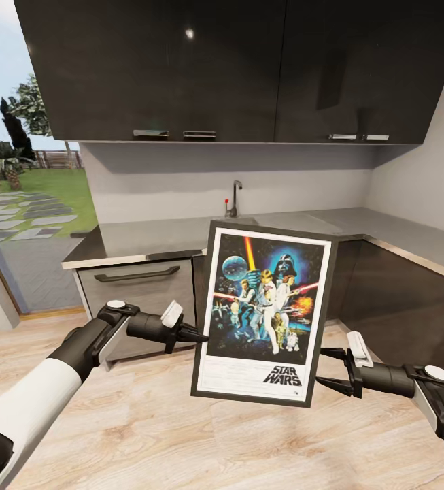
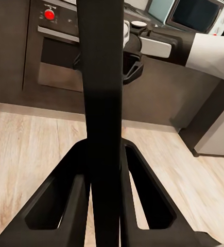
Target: Pick up the poster from the kitchen countertop and hang it on one of the wall nails in the kitchen.
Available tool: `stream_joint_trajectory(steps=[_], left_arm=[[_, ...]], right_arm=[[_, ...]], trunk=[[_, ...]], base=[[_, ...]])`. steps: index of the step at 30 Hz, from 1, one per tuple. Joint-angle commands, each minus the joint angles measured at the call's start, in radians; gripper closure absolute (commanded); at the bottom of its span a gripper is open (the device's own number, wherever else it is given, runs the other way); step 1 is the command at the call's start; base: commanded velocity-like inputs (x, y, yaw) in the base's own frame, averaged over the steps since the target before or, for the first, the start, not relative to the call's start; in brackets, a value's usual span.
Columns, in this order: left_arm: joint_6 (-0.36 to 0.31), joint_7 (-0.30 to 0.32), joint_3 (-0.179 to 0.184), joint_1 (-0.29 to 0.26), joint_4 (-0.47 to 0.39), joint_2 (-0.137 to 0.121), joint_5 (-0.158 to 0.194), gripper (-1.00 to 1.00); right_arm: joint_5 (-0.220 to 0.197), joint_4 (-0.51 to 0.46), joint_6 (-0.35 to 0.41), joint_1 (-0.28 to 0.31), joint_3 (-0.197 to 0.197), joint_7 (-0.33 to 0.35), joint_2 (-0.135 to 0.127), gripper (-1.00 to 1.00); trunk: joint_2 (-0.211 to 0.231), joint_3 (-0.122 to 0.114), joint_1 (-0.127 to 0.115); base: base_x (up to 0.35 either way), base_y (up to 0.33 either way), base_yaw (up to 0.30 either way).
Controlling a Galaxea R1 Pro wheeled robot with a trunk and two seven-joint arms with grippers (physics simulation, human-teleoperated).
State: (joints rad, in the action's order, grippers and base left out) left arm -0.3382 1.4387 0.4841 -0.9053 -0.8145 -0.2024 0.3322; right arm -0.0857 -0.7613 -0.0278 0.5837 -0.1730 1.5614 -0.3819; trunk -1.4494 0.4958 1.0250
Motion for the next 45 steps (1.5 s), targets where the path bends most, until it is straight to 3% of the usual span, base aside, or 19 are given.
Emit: stream_joint_trajectory(steps=[1,45], left_arm=[[-0.007,-0.002,0.005,-0.001,0.0,-0.001,0.008,1.0],[-0.004,-0.001,0.015,0.0,-0.003,0.003,0.01,1.0]], right_arm=[[-0.002,0.0,-0.003,0.001,0.0,0.002,0.0,-1.0],[0.0,0.0,-0.003,0.001,0.001,0.002,0.001,-1.0]], trunk=[[-0.001,0.001,0.0],[-0.001,0.001,0.0]], base=[[0.0,0.0,0.0],[0.0,0.0,0.0]])
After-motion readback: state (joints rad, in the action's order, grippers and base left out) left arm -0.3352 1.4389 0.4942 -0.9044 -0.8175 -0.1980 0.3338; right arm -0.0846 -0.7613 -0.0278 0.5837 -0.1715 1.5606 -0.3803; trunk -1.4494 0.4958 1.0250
